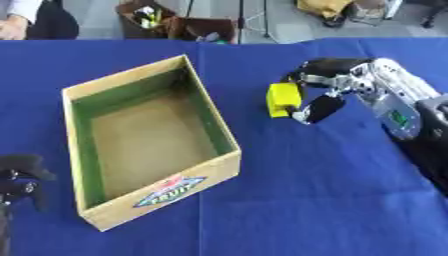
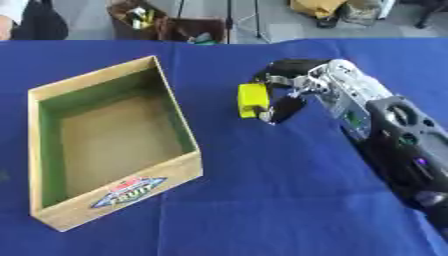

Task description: Pick up objects on the table and place them in the box.

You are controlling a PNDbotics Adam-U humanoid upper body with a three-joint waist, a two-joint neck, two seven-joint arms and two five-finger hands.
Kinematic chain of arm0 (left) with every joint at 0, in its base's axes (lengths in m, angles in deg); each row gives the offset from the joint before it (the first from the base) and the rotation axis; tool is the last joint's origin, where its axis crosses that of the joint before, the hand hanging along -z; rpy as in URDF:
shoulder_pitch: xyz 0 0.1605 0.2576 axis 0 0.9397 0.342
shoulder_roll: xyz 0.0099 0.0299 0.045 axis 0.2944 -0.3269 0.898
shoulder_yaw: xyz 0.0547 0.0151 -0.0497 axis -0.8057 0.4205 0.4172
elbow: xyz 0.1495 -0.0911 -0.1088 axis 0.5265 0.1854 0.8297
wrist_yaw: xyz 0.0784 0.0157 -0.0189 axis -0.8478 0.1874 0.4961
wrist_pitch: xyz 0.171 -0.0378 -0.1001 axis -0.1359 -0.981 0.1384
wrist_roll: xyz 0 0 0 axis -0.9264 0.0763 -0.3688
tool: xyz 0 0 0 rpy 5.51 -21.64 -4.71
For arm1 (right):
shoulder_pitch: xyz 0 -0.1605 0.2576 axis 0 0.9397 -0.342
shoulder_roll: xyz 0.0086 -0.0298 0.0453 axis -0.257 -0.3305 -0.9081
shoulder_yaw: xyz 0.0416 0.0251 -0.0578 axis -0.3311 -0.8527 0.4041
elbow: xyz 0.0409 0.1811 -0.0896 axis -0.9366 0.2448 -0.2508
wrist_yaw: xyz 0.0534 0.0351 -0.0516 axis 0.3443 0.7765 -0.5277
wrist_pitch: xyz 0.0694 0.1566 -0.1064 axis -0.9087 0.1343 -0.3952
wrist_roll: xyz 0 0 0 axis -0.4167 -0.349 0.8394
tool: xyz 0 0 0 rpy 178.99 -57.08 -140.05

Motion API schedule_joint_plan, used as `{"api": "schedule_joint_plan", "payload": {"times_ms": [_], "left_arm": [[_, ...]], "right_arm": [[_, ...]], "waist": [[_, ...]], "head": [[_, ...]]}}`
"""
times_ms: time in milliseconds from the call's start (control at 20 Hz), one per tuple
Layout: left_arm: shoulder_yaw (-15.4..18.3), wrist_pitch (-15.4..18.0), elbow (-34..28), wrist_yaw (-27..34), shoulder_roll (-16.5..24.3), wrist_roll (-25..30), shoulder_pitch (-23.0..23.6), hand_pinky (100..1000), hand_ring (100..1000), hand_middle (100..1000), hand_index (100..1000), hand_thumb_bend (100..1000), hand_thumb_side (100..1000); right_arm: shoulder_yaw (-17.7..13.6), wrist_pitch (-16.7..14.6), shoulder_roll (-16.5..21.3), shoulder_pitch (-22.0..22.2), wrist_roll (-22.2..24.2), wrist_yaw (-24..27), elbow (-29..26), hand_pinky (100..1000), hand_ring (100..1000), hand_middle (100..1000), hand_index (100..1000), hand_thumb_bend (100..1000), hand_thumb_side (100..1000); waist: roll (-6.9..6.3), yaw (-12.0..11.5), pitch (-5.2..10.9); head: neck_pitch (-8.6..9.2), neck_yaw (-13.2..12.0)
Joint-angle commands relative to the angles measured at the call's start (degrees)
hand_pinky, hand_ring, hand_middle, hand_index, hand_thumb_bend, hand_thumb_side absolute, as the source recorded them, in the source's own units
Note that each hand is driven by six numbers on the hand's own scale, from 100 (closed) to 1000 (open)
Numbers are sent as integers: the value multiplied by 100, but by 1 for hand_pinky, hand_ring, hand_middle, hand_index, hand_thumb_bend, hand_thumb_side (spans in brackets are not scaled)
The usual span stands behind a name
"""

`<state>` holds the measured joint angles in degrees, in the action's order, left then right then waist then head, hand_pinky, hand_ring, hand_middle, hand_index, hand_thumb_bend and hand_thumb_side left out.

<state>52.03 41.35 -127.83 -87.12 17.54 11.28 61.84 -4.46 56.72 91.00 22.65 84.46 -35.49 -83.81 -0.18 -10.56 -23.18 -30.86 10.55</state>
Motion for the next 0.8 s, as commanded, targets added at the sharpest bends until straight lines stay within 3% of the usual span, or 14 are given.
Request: {"api": "schedule_joint_plan", "payload": {"times_ms": [50, 550, 800], "left_arm": [[1, -8, -80, -14, 41, 13, -23, 236, 508, 462, 614, 100, 1000], [3, -18, -76, 3, 51, 13, -15, 237, 508, 462, 615, 100, 1000], [4, -25, -70, 13, 58, 12, -11, 238, 508, 462, 615, 100, 1000]], "right_arm": [[-119, 113, 90, -132, -56, 143, -176, 790, 755, 464, 533, 100, 414], [-274, 390, 122, -176, -120, 492, -545, 782, 723, 431, 487, 100, 376], [-358, 474, 159, -254, -123, 634, -846, 780, 707, 416, 468, 100, 295]], "waist": [[6, 16, 166], [5, 53, 227], [14, 67, 261]], "head": [[36, 3], [24, -3], [6, -4]]}}
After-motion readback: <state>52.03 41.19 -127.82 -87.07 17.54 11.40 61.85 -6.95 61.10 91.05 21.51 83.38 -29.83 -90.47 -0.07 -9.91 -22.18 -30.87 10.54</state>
